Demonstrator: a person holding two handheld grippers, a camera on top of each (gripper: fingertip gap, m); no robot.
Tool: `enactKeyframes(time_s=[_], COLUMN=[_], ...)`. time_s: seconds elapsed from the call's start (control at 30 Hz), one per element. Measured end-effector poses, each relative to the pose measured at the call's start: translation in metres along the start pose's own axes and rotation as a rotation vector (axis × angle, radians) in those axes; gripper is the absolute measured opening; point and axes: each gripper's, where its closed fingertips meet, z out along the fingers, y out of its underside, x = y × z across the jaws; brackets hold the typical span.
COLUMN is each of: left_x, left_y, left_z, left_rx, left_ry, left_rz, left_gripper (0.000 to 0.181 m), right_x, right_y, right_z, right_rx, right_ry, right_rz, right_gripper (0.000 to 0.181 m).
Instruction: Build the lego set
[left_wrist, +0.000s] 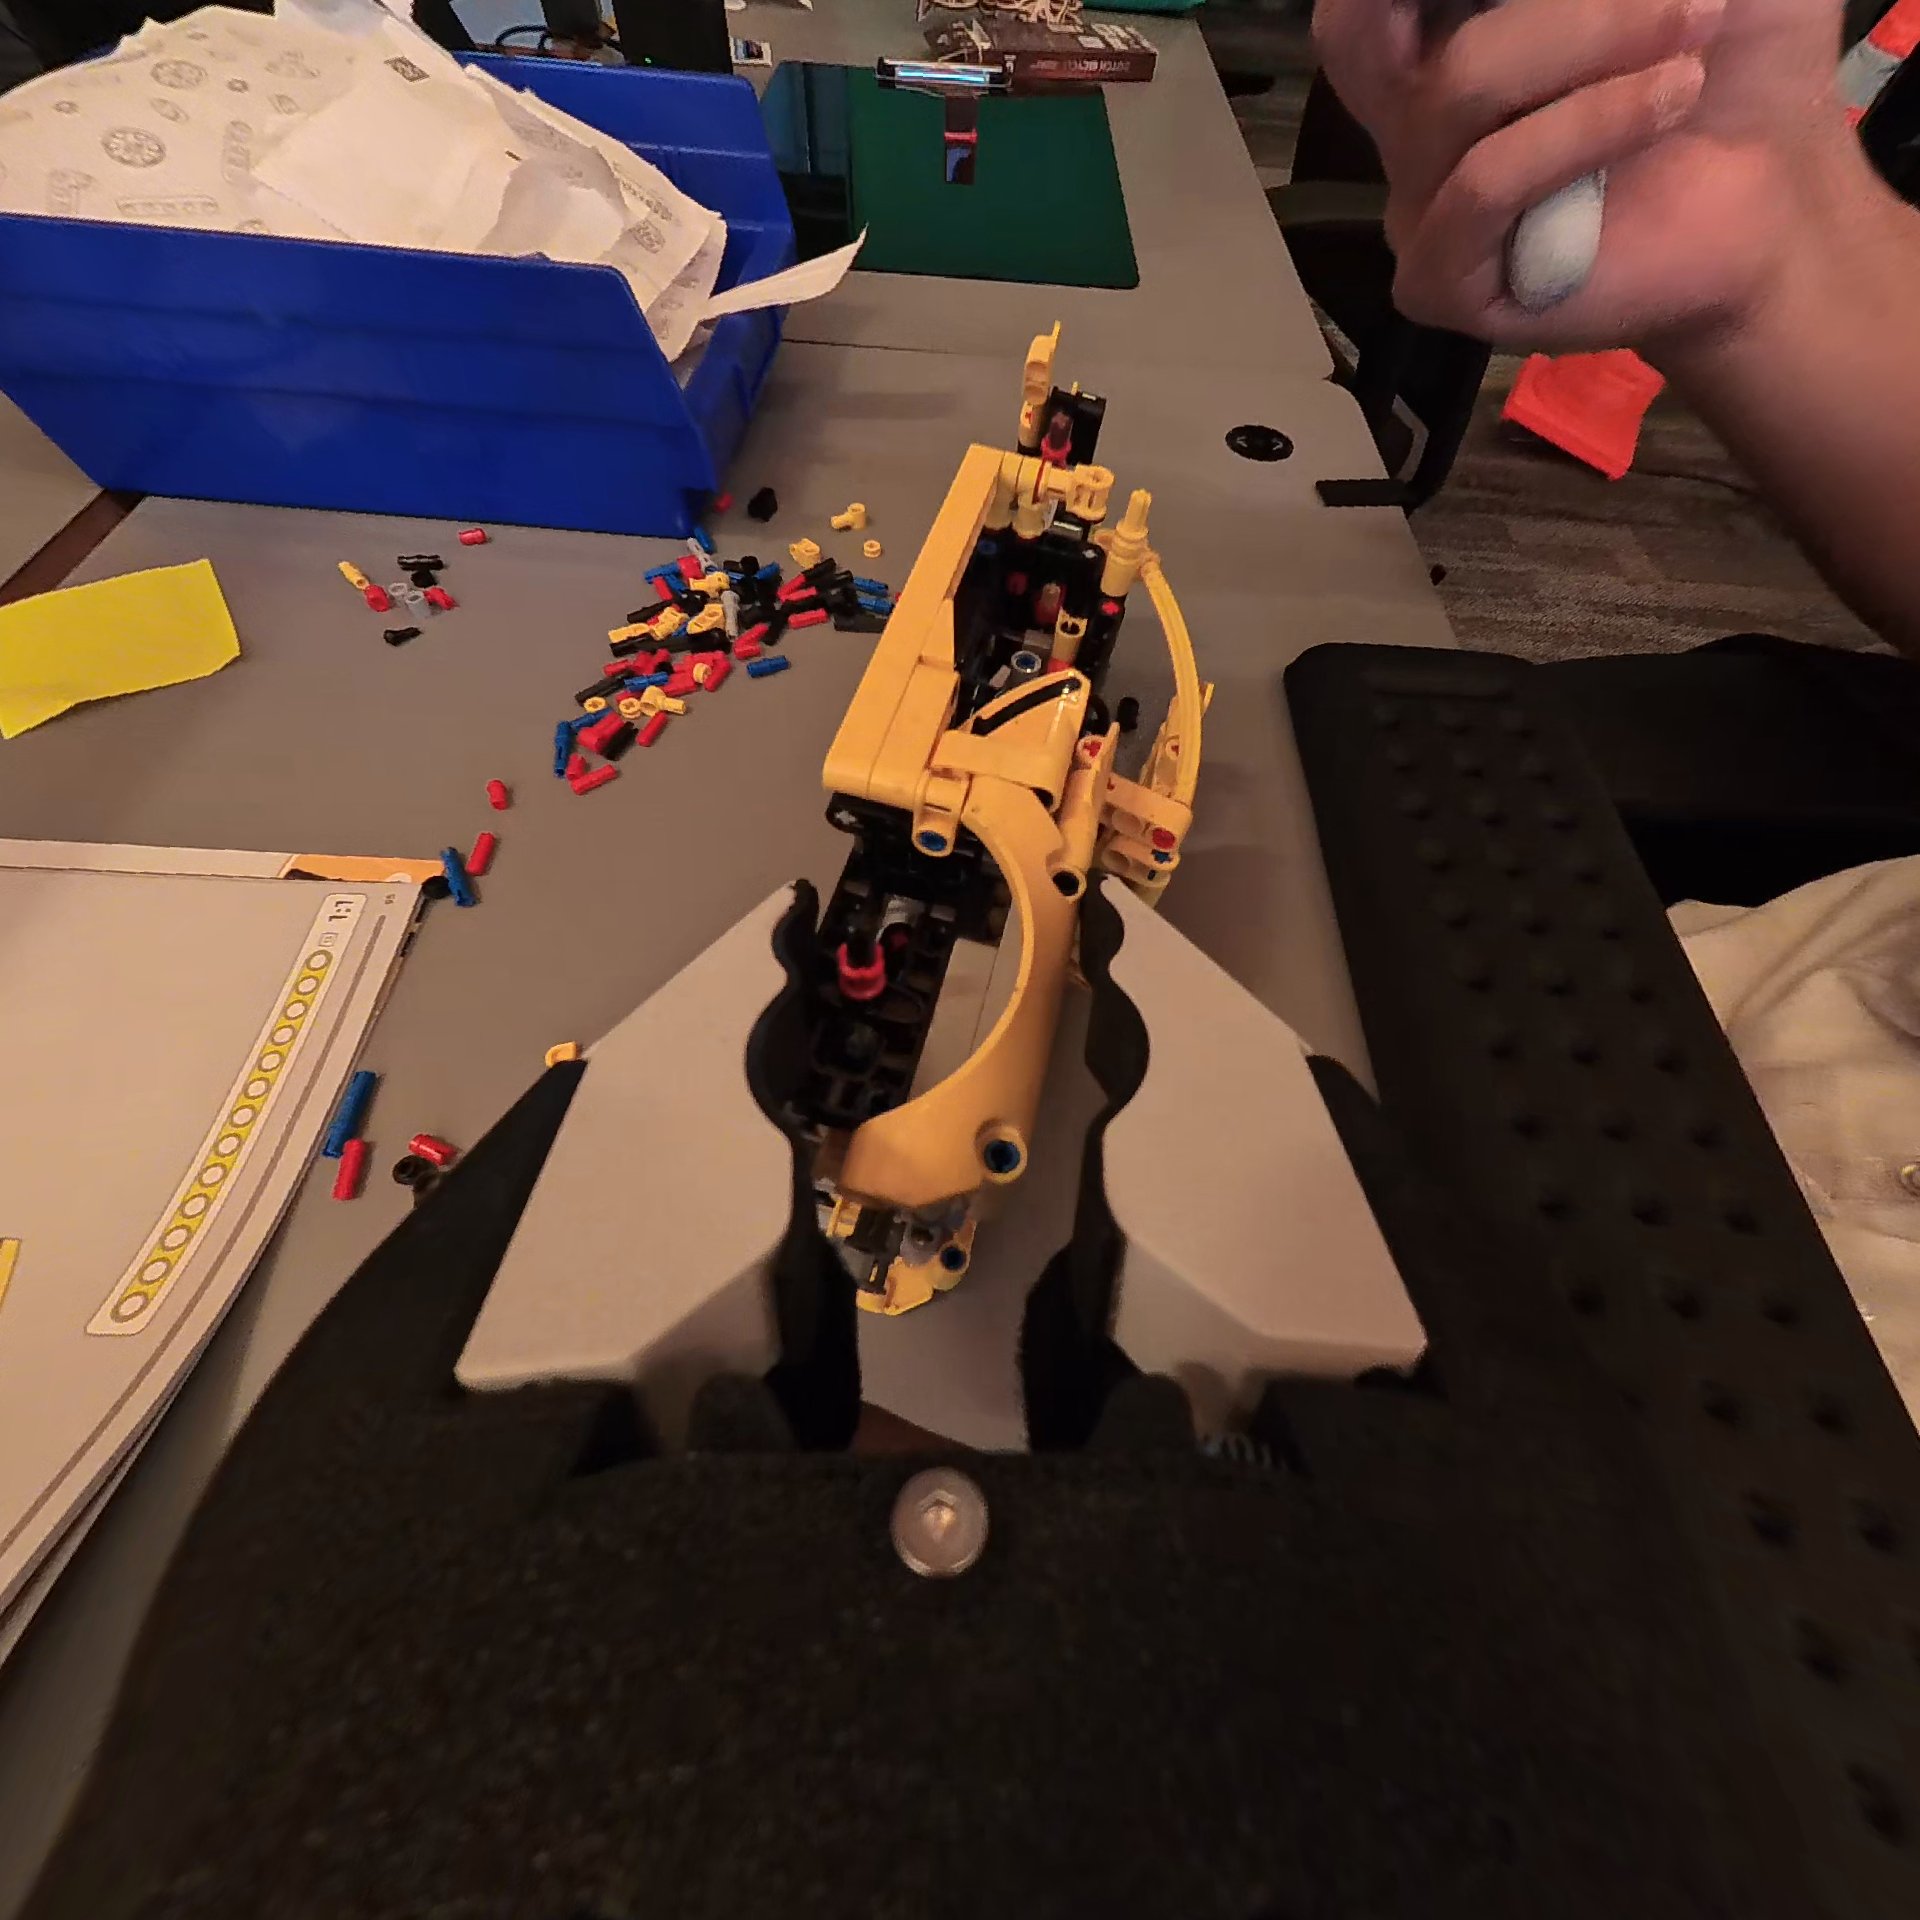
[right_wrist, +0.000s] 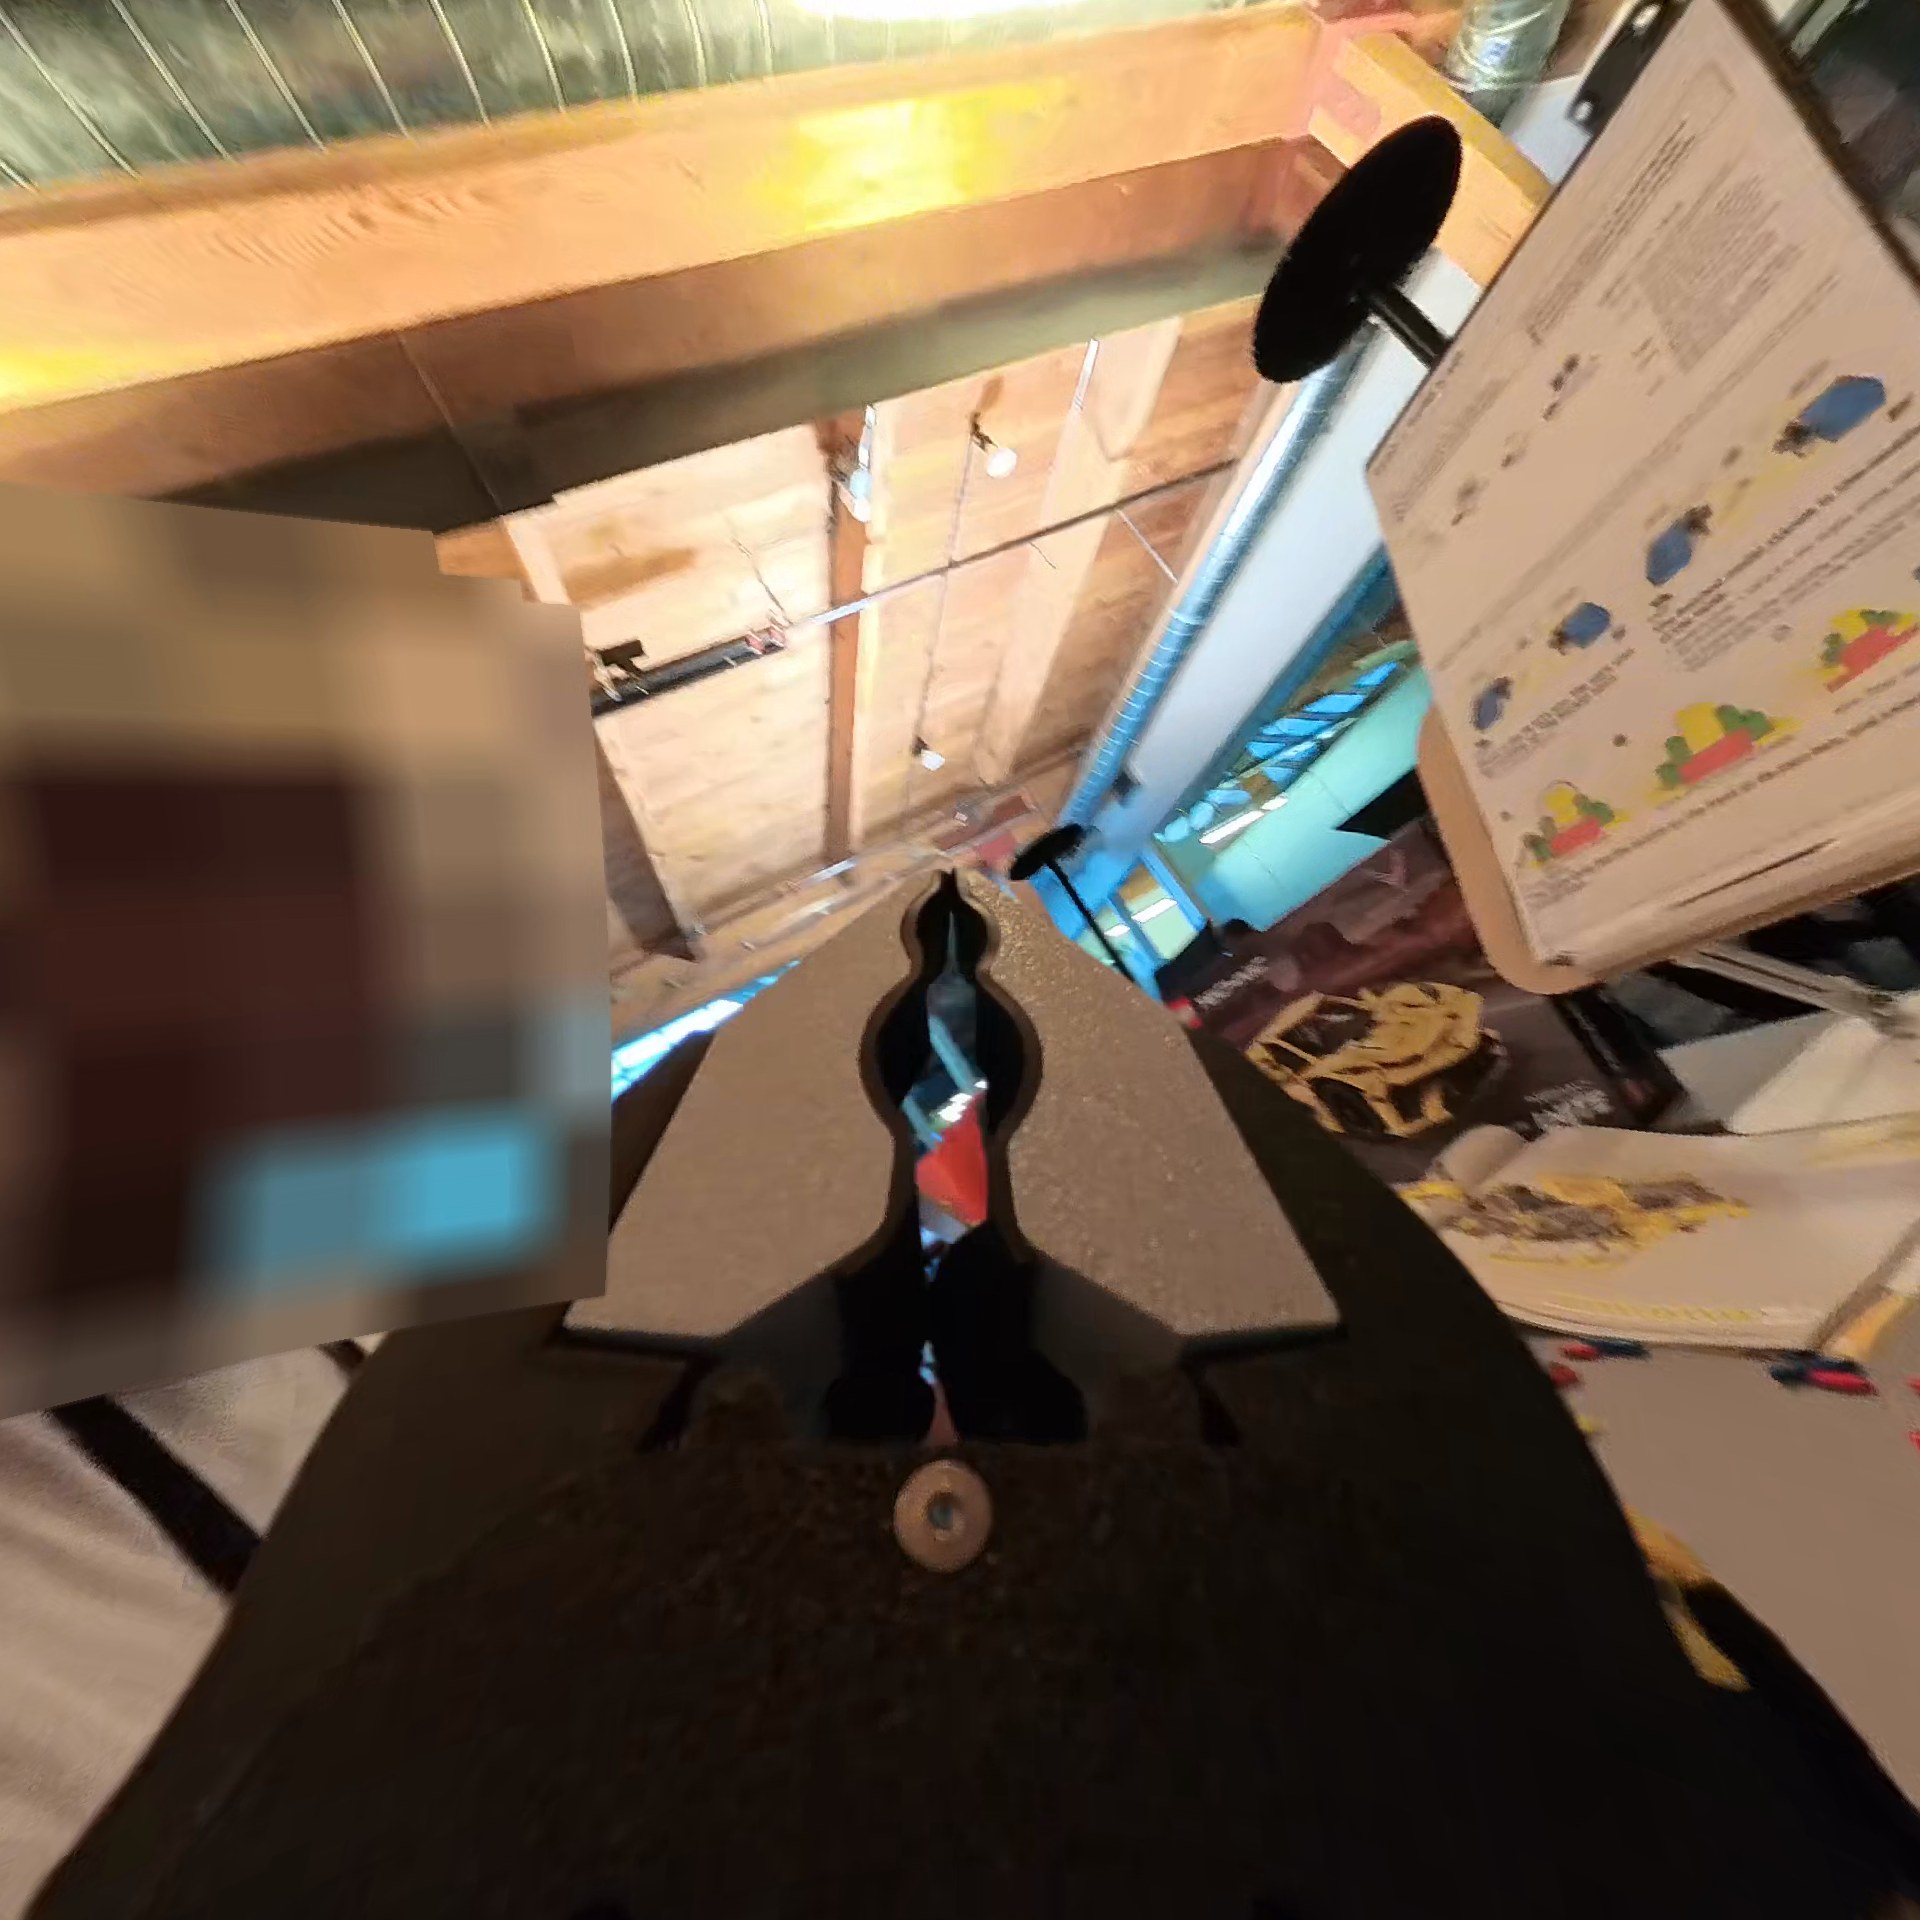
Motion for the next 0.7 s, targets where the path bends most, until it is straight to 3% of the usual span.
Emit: enactKeyframes(time_s=[0.03,0.3,0.37,0.47,0.53,0.7], left_x=[0.000,0.001,0.001,-0.001,-0.002,-0.002], left_y=[0.000,0.000,0.000,0.000,0.000,0.000], left_z=[0.000,0.000,0.000,0.000,0.000,0.000], left_rx=[0.001,0.005,0.005,0.016,0.023,0.023], left_ry=[-0.001,-0.006,-0.005,0.001,0.004,0.008], left_rz=[0.001,0.003,0.007,-0.003,-0.013,-0.014], left_gripper=[0.051,0.051,0.051,0.051,0.051,0.050], right_x=[0.001,-0.005,0.003,0.041,0.065,0.091], right_y=[0.004,0.017,0.026,0.057,0.077,0.117], right_z=[0.000,0.001,0.001,-0.009,-0.017,-0.006], right_rx=[-0.017,-0.100,-0.183,-0.525,-0.770,-1.126], right_ry=[0.040,0.179,0.228,0.373,0.410,0.248], right_rz=[-0.047,-0.321,-0.378,-0.641,-0.786,-0.911], right_gripper=[0.000,0.000,0.000,0.000,0.020,0.037])
